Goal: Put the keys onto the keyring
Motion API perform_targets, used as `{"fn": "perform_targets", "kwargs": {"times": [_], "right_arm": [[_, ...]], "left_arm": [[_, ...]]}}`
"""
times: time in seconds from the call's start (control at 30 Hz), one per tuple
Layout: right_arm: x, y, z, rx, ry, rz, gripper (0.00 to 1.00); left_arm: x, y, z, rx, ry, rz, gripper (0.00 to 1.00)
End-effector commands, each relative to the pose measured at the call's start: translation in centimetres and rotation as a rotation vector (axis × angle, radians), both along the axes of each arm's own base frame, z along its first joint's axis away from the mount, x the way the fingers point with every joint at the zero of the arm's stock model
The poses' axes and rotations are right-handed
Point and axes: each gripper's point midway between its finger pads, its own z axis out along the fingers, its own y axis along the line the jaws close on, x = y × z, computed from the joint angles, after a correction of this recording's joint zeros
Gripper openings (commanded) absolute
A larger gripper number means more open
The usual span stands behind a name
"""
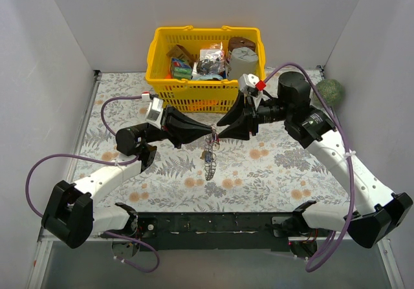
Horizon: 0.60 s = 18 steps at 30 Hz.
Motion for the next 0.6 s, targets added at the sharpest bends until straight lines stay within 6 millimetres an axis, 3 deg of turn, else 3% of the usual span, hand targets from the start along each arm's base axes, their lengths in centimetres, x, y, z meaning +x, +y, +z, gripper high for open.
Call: {"fn": "perform_targets", "kwargs": {"times": [0.0, 0.23, 0.33, 0.37, 0.57], "right_arm": [[-0.3, 0.6, 0.3, 0.019, -0.01, 0.029, 0.48], [-0.1, 0.9, -0.2, 0.011, 0.006, 0.037, 0.35], [0.0, 1.0, -0.5, 0.006, 0.013, 0.037, 0.21], [0.0, 1.0, -0.6, 0.003, 0.018, 0.034, 0.13], [0.1, 0.9, -1.2, -0.013, 0.022, 0.024, 0.01]], "left_arm": [[-1.0, 0.8, 2.8, -0.07, -0.1, 0.01, 0.0], [-1.0, 0.7, 2.7, -0.061, -0.101, 0.011, 0.0], [-1.0, 0.7, 2.7, -0.062, -0.103, 0.014, 0.0], [-1.0, 0.8, 2.7, -0.063, -0.104, 0.016, 0.0], [-1.0, 0.8, 2.9, -0.069, -0.111, 0.018, 0.0]]}}
